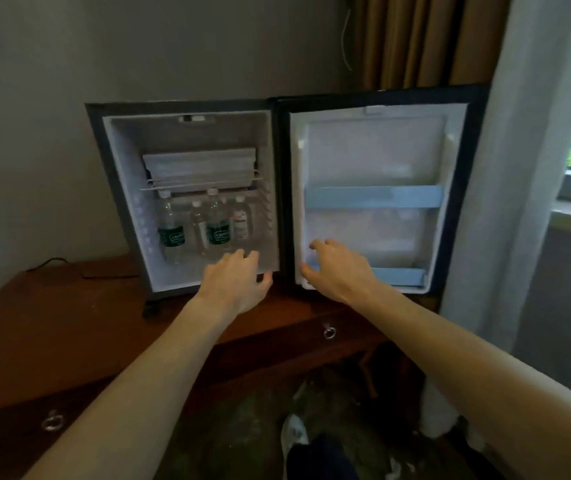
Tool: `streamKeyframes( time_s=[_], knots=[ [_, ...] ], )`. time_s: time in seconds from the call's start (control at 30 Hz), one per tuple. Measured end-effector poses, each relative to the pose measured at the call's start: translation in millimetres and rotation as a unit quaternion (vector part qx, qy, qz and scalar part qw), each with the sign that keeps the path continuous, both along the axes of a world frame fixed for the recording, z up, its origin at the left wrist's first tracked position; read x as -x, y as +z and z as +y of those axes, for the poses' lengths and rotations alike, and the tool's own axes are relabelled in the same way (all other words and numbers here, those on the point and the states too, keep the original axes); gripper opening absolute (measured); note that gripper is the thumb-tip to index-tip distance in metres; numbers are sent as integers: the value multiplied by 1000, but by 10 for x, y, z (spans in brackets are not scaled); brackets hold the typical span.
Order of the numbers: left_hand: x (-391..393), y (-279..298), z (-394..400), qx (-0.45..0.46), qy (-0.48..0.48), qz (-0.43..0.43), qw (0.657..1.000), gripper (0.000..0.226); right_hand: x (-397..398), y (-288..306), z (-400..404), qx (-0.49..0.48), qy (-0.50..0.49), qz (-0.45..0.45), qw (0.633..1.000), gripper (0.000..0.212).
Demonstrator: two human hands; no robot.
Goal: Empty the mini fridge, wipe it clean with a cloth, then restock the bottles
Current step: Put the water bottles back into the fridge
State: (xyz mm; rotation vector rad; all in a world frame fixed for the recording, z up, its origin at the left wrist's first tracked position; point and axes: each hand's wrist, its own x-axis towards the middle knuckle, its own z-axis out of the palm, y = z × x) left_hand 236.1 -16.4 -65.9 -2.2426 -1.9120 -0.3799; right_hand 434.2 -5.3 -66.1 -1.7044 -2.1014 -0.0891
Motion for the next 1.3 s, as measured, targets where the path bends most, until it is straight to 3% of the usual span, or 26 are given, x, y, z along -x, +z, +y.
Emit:
streamKeyframes(
  time_s=[0.3,0.4,0.57,0.7,0.8,1.03,1.3],
  knots=[
    [-1203,191,202,-27,-106,14,994,42,-1469,267,-96,-17,-149,32,988,56],
    [-1482,236,297,-37,-130,15,991,43,-1898,349,54,-13,-185,108,977,58],
    [-1756,252,478,-55,-158,9,986,43,-2359,446,441,0,-226,251,941,81],
    [-1860,281,614,-63,-156,27,985,43,-2530,535,757,18,-206,387,899,91],
    [-1895,299,696,-57,-149,38,986,45,-2600,545,918,44,-150,446,881,81],
    [-1850,247,790,-45,-129,44,990,46,-2650,538,922,66,-93,481,869,78],
    [-1680,247,483,-43,-106,47,992,44,-2530,521,399,46,-88,425,900,64]
  ],
)
